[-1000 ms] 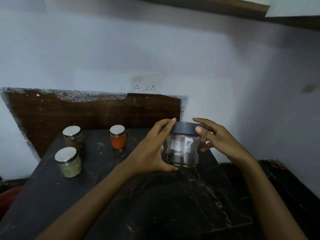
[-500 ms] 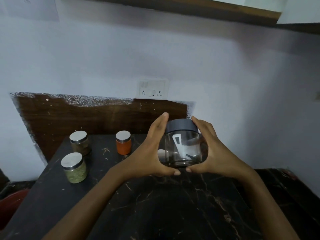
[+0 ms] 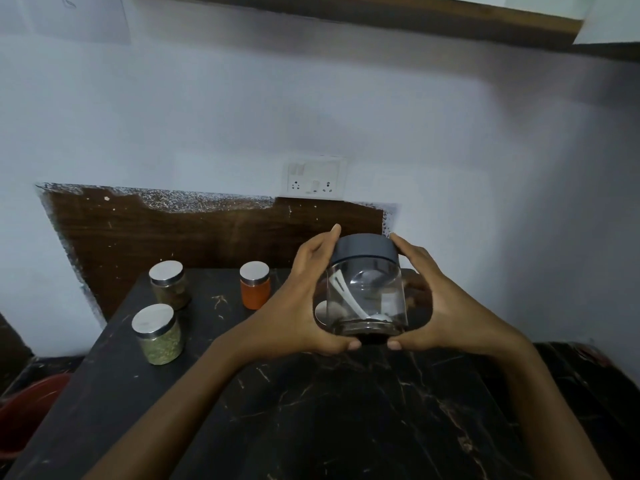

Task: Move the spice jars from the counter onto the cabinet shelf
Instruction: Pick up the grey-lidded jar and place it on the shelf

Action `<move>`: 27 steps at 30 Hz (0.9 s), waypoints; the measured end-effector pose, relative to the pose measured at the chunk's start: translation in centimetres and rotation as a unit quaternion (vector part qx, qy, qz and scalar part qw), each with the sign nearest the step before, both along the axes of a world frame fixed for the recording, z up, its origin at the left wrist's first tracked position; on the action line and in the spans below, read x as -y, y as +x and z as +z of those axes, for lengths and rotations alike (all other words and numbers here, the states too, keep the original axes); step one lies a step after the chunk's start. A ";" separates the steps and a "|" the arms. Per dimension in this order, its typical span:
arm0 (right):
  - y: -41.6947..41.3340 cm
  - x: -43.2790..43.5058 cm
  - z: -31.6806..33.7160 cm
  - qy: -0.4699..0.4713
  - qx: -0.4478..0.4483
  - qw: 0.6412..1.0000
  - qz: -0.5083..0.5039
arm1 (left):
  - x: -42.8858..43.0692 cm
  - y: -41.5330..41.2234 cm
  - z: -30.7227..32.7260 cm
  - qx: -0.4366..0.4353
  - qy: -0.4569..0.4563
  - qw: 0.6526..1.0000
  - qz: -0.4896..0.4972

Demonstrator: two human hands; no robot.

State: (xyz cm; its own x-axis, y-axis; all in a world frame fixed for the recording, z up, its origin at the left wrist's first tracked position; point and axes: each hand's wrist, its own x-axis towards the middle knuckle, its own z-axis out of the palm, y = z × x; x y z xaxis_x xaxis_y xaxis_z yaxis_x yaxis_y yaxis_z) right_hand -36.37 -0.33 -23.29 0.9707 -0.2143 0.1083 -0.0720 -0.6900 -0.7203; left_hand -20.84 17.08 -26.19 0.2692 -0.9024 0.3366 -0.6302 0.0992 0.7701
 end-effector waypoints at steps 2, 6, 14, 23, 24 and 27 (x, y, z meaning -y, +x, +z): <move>0.3 -0.4 0.1 -0.060 -0.003 0.998 0.002 | 0.1 -0.1 0.1 0.023 0.021 0.999 -0.009; 0.6 -0.7 0.3 -0.105 -0.009 0.994 0.008 | 0.4 -0.2 0.2 0.043 0.026 0.999 0.000; 0.1 -1.0 0.5 0.002 -0.016 1.000 0.004 | -0.8 -0.1 0.1 -0.018 0.000 1.000 0.002; 0.6 -2.2 0.2 -0.079 -0.009 0.997 0.003 | -1.1 -0.1 0.1 0.013 0.028 0.999 0.013; 0.5 -2.1 0.2 -0.072 -0.011 0.997 0.003 | -1.4 0.0 0.2 -0.005 0.022 1.000 0.012; 0.0 -1.8 0.5 -0.007 -0.040 0.999 0.014 | -2.4 0.2 0.6 -0.080 0.000 0.997 -0.008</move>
